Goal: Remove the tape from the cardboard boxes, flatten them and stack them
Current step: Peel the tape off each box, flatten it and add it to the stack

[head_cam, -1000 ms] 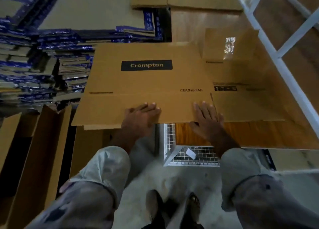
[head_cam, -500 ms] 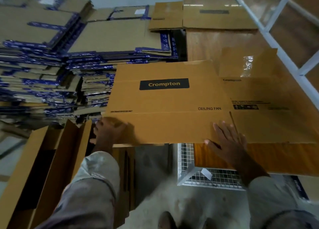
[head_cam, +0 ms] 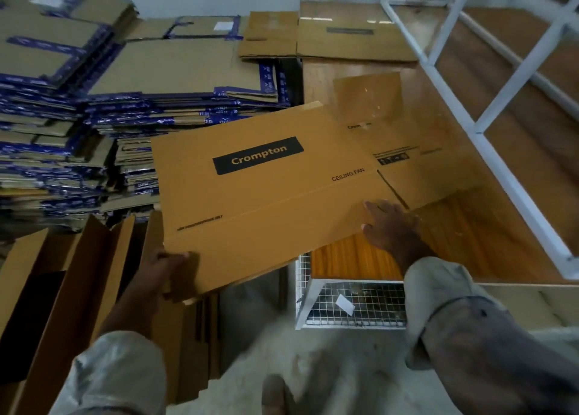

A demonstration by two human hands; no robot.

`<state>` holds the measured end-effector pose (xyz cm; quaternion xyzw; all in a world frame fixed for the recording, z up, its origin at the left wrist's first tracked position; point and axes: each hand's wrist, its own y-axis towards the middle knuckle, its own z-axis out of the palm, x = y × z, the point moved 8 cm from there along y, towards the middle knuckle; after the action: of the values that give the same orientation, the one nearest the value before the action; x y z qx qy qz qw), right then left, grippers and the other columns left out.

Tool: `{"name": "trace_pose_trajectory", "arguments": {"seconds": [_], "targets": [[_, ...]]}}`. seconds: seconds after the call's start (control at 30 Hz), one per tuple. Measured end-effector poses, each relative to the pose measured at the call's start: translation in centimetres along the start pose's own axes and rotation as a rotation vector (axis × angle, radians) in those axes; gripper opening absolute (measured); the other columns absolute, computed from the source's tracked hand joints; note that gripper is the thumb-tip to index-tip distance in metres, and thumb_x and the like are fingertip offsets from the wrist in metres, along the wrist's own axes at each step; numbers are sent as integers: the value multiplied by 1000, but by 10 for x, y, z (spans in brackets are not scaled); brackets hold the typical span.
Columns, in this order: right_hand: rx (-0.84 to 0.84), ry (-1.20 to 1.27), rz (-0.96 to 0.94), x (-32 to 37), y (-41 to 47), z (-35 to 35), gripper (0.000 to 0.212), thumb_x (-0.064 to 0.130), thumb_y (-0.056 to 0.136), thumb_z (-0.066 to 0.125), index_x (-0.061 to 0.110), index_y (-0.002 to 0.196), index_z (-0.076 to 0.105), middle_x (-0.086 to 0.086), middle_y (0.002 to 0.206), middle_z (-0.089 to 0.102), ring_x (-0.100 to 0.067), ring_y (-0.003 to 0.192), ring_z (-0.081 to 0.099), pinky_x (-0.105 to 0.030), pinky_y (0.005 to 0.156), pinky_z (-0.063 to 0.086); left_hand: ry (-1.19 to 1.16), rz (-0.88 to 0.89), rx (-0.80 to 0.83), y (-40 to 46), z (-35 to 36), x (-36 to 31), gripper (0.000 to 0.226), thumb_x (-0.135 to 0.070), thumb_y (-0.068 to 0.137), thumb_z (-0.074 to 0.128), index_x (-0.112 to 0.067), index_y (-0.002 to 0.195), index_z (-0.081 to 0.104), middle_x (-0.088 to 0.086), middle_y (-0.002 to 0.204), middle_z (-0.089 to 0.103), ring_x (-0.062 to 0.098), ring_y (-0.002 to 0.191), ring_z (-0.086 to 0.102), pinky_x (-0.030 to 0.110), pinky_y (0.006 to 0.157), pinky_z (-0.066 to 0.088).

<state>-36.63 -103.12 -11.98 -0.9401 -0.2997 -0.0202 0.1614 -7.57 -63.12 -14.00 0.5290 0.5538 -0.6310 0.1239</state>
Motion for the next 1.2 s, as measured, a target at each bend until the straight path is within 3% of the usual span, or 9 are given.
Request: {"name": "trace_pose_trajectory", "arguments": {"seconds": [0.13,0.33,0.47,0.67,0.77,0.9,1.0,1.1,1.2], "targets": [[10,245,-56,19,-45,6,67,52,100,56,24,157,34,-7,165,30,-35,148,30,-53,116,35,-223,4,-131,-65,29,18,38,-17,94,69,-17,128,52,12,121,55,35,102,59,49,72,57],[48,787,-91,18,-123,14,83,51,97,64,38,162,15,-2,170,19,-32,150,31,-54,114,38,-229,203,-180,-155,37,-7,35,-20,96,68,-10,128,59,11,121,63,26,105,62,51,91,55],[69,1246,159,-15,-146,12,95,81,78,61,42,157,26,-6,163,35,-33,137,49,-58,107,47,-255,301,-182,-194,36,-17,36,-22,94,70,-17,128,56,1,119,63,21,108,63,41,78,55],[186,1863,342,-17,-152,16,108,75,74,73,28,161,26,-25,159,34,-50,132,49,-61,106,47,-303,264,-102,-208,8,-12,49,-18,86,75,-12,130,54,14,129,61,31,117,61,42,85,54],[193,2096,372,-2,-146,21,111,64,76,80,26,162,21,-30,158,32,-52,139,42,-60,111,43,-323,193,-24,-214,3,5,26,-12,86,71,-15,107,56,17,124,61,35,113,62,48,84,54],[173,2139,384,7,-134,19,104,49,78,85,16,159,29,-25,162,30,-42,148,35,-51,113,43,-327,152,41,-220,-4,27,24,-9,83,69,-14,102,56,23,124,62,41,113,61,56,91,52],[192,2111,342,17,-129,7,67,32,90,79,14,147,48,-22,154,44,-33,130,55,-37,79,61,-302,148,21,-215,-15,32,47,-13,79,74,-9,121,55,25,126,63,43,114,63,58,90,54],[163,1893,323,25,-127,-13,20,14,102,63,2,118,59,-24,127,64,-28,100,67,-27,57,60,-276,172,-57,-207,-29,23,66,-24,72,82,-10,130,55,22,124,66,39,112,66,60,92,56],[120,1793,298,35,-126,-29,9,8,104,57,0,103,58,-23,110,65,-30,94,68,-26,53,59,-539,245,-159,-210,-38,19,43,-23,87,75,-7,124,61,15,115,70,28,104,69,36,71,63]]}}
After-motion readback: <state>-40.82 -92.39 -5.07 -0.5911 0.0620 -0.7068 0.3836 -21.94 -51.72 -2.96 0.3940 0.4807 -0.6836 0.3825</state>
